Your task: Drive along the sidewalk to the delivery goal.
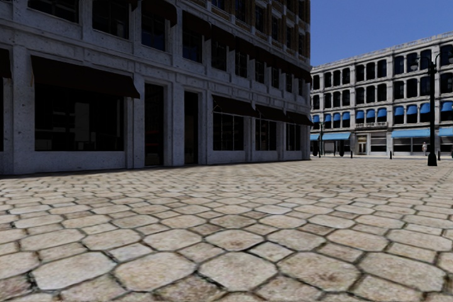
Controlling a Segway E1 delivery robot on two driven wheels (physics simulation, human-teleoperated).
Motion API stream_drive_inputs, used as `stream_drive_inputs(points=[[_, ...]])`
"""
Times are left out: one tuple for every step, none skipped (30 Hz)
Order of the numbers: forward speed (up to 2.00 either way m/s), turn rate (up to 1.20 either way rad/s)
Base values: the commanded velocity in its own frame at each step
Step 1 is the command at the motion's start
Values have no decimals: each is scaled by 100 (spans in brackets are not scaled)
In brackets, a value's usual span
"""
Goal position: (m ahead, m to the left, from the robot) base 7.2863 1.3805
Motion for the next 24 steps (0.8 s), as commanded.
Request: stream_drive_inputs(points=[[200,0],[200,0],[200,0],[200,0],[200,0],[200,0],[200,0],[200,0],[200,0],[200,0],[200,0],[200,0],[200,0],[200,0],[200,0],[200,0],[200,0],[200,0],[200,0],[200,0],[200,0],[200,0],[200,0],[200,0]])
